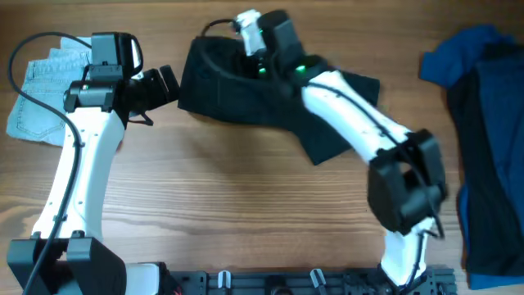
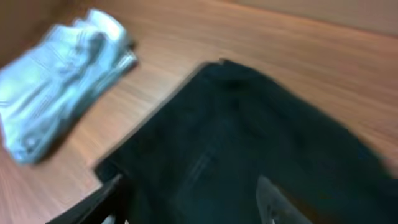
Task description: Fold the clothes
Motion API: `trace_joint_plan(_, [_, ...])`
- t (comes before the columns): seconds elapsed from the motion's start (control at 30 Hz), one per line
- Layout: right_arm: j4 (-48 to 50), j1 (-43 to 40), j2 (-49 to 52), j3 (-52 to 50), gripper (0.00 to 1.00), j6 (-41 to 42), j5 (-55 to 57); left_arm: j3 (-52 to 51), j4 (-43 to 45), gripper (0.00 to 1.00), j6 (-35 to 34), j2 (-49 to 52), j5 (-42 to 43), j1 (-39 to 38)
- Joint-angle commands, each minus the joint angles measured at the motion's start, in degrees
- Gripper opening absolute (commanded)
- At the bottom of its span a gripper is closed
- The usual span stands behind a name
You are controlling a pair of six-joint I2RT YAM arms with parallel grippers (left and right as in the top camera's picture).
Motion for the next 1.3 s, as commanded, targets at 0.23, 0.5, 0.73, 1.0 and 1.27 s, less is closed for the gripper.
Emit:
trace_joint_plan(0.23, [-30.3,-21.7,-2.6,0.9,0.59,-6.4,11.8,0.8,0.7,1.0,0.9,0.3,0.7,-0.3])
trace_joint_plan(0.5, [-32.5,-28.6,-2.6,0.7,0.52,-10.2,8.9,0.8,18.3,1.0,-2.1,2.4,6.2,-1.1])
trace_joint_plan(0.73, [-21.9,-24.6,-2.4,0.7,0.41,-15.0,-13.6,0.8,29.1,1.0,-12.4,13.3,0.1,0.1])
trace_joint_plan(1.0, [4.6,-7.7,2.1,0.7,0.5,-14.5,-1.5,0.8,12.5,1.0,-17.0,6.6,19.6,17.4])
trace_joint_plan(1.27, [29.6,-3.9,16.6,0.8,0.71,-7.7,-0.5,0.8,-3.9,1.0,-9.4,-6.7,18.7,16.0])
